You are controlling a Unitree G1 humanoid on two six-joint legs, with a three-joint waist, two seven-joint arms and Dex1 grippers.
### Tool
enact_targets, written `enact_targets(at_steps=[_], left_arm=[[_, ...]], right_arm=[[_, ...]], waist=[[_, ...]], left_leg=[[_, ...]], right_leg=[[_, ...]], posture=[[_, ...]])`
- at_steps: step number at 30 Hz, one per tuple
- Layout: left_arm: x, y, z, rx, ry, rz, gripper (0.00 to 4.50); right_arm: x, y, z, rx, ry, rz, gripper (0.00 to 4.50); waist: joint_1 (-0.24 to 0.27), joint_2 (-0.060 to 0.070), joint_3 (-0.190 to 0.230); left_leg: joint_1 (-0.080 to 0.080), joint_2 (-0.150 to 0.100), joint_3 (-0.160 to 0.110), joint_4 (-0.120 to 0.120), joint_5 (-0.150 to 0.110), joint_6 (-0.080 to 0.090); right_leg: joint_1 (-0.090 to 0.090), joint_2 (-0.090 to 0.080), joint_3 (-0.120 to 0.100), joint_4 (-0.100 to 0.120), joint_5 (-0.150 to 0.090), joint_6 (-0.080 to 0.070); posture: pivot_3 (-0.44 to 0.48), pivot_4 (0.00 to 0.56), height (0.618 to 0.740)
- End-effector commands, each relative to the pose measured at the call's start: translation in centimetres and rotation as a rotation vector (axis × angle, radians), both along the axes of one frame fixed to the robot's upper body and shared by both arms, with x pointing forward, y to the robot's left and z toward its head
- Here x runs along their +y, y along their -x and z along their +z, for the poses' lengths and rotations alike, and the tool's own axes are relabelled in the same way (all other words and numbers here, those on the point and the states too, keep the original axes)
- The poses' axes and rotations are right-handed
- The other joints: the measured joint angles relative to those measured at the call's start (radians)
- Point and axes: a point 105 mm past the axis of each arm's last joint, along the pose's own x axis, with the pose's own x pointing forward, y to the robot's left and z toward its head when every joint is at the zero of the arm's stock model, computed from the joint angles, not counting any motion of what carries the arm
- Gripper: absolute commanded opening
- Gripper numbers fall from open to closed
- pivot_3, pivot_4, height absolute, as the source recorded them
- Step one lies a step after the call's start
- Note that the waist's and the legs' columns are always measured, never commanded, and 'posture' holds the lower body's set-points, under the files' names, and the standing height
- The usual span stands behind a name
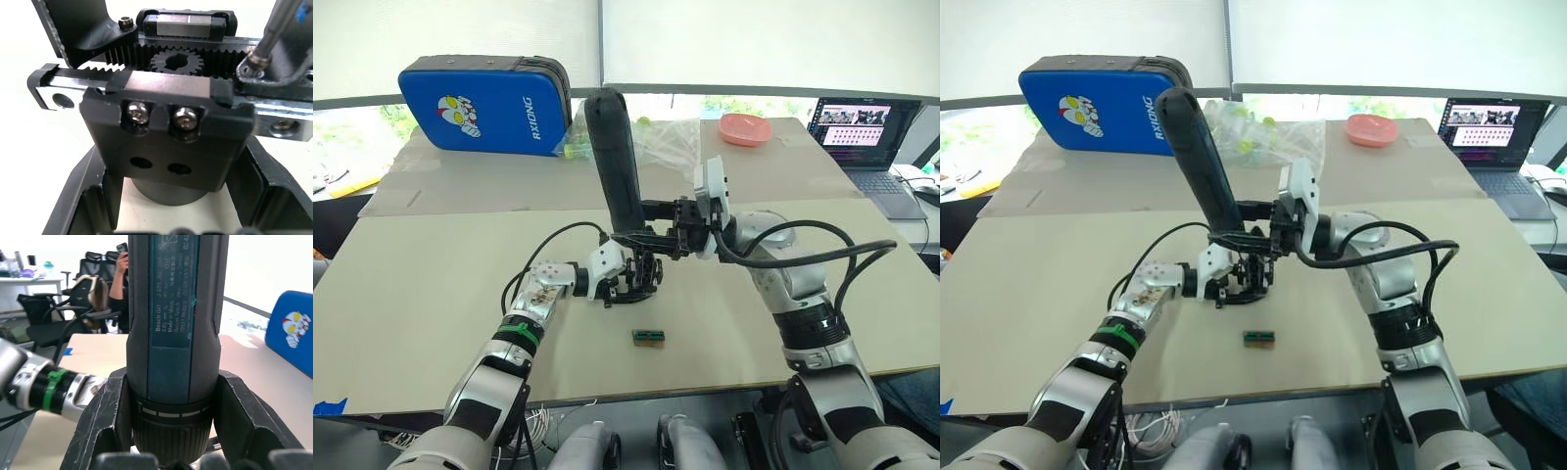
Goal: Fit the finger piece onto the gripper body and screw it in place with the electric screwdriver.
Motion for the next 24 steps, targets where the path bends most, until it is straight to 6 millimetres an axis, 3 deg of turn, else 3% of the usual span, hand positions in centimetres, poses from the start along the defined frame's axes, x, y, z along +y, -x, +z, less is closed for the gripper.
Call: enact_targets(at_steps=[1,11,24], left_arm=[[0.3,-0.3,1.5,-0.058,0.017,-0.01,2.34],[0.1,-0.4,1.5,-0.062,0.025,-0.005,2.34],[-0.1,-0.2,1.4,-0.058,0.033,-0.008,2.34]], right_arm=[[-1.4,-1.2,-5.5,0.139,0.169,-0.072,1.9],[-2.3,-3.1,-6.4,0.173,0.168,-0.156,1.9],[-3.1,-3.1,-6.5,0.172,0.171,-0.163,1.9]], waist=[[0.0,0.0,0.0],[0.0,0.0,-0.004],[0.0,0.0,-0.007]], left_leg=[[0.0,0.0,0.0,0.0,0.0,0.0],[0.005,0.0,0.0,-0.002,-0.004,0.006],[0.007,0.0,0.0,-0.002,-0.005,0.007]], right_leg=[[0.0,0.0,0.0,0.0,0.0,0.0],[0.002,0.0,0.0,-0.003,0.0,0.0],[0.003,0.0,0.0,-0.004,0.0,0.0]], posture=[[0.0,0.15,0.74],[0.0,0.15,0.74],[0.0,0.15,0.74]])
